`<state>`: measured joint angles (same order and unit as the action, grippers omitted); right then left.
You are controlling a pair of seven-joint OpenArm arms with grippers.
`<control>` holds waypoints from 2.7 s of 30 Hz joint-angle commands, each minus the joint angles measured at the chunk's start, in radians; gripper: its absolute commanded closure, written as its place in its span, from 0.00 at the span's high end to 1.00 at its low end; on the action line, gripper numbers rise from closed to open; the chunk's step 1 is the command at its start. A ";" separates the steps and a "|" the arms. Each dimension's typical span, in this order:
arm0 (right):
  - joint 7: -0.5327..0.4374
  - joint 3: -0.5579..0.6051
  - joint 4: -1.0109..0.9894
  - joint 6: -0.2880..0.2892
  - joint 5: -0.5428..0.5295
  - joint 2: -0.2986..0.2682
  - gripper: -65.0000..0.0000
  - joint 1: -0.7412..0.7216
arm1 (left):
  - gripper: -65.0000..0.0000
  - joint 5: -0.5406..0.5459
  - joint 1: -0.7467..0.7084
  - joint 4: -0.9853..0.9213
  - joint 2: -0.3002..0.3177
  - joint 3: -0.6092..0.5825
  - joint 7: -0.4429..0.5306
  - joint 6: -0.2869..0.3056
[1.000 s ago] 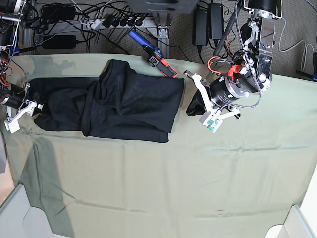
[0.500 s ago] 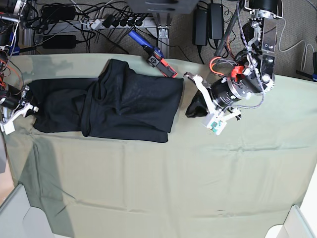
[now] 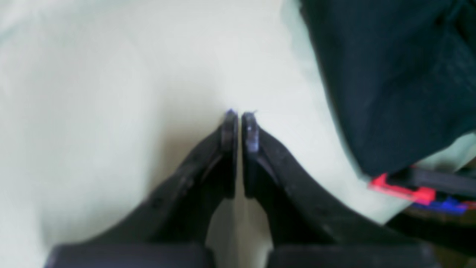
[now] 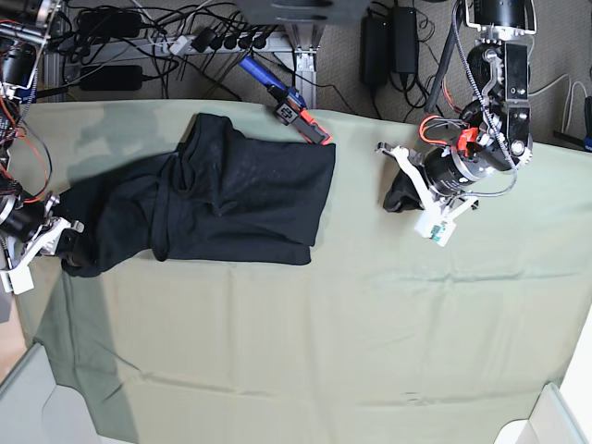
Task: Fold the T-shirt properly
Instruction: 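Fold the held end with the right gripper over onto the stack, then press and tuck the loose fabric onto the stack with the right gripper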
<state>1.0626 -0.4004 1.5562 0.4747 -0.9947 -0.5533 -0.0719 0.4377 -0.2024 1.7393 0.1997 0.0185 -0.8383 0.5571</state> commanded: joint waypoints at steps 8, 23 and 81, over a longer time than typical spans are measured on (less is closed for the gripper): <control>-0.018 0.160 0.148 0.080 0.034 0.092 0.00 -0.013 | 0.04 0.006 0.013 -0.006 0.003 0.000 0.009 0.016; -0.046 0.500 0.281 0.080 0.207 0.275 0.00 -0.014 | 0.04 -0.008 0.011 -0.053 0.003 -0.053 0.003 0.016; -0.093 0.531 0.365 0.080 0.314 0.147 0.00 0.065 | 0.04 0.051 0.011 -0.053 0.100 -0.052 0.003 0.017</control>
<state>0.9855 0.1402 1.9060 0.4751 -0.6647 -0.3981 0.0059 0.4843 -0.1993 1.6768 0.2916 -0.0380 -0.8318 0.5613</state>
